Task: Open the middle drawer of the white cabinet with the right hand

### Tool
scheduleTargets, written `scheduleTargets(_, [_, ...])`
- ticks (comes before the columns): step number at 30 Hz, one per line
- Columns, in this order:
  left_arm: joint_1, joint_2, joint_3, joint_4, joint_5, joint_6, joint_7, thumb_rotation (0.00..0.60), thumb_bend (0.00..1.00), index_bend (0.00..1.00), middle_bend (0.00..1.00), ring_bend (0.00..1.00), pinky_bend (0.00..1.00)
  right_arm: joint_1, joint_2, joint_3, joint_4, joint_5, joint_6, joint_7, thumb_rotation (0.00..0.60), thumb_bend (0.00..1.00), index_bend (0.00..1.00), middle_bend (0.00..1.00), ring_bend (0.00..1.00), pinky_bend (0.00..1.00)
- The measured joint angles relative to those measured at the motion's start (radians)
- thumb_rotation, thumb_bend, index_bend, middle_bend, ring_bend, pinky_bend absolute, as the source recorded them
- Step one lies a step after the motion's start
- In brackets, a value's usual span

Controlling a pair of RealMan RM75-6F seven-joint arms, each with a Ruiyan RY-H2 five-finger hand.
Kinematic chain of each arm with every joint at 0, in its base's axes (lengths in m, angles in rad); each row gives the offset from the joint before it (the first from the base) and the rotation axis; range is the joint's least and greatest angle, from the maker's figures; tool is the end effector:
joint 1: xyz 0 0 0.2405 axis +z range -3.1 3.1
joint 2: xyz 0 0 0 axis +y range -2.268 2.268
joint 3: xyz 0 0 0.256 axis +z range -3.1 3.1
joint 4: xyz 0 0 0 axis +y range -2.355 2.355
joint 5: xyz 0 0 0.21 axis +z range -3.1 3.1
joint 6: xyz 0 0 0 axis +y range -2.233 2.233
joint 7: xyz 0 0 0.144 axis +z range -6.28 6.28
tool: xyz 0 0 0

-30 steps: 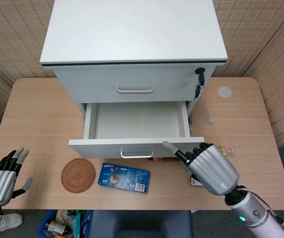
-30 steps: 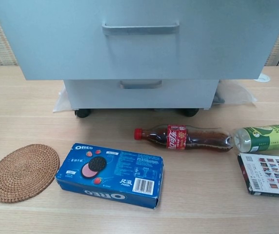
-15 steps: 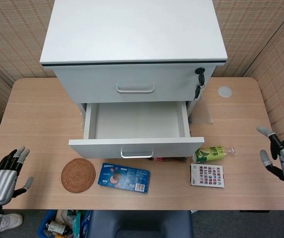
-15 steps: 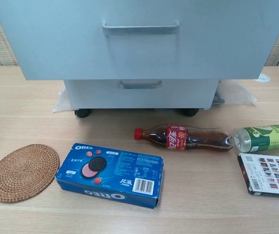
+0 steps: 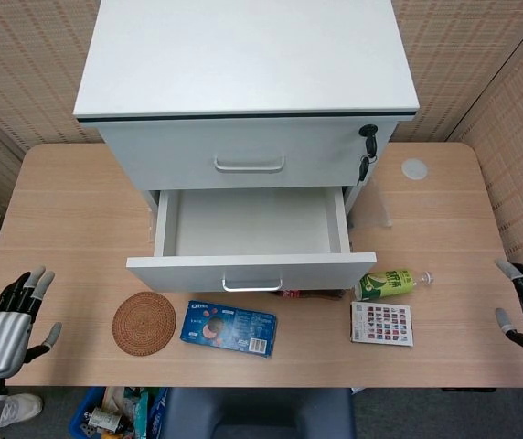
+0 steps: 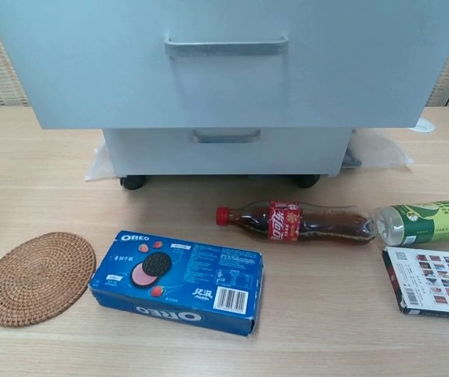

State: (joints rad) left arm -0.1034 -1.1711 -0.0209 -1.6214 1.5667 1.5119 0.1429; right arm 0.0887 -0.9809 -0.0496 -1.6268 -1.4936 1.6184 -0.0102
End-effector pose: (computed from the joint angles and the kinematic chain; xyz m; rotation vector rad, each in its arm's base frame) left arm -0.2930 0.1795 0.1378 -1.4790 -0.7995 -0.8942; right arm -0.3164 -0.1618 0.2080 1.3939 -0.7663 0.8242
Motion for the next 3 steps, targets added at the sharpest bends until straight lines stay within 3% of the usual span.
scheduleTargets(3, [0.002,-0.003,0.000,-0.003,0.002,0.004,0.002,0.600,0.34,0.02,0.00,0.02,0.12,-0.022,-0.022,-0.005,0.023,-0.002,-0.009,0.025,0.600,0.31,0.13,0.20,0.19,0.36])
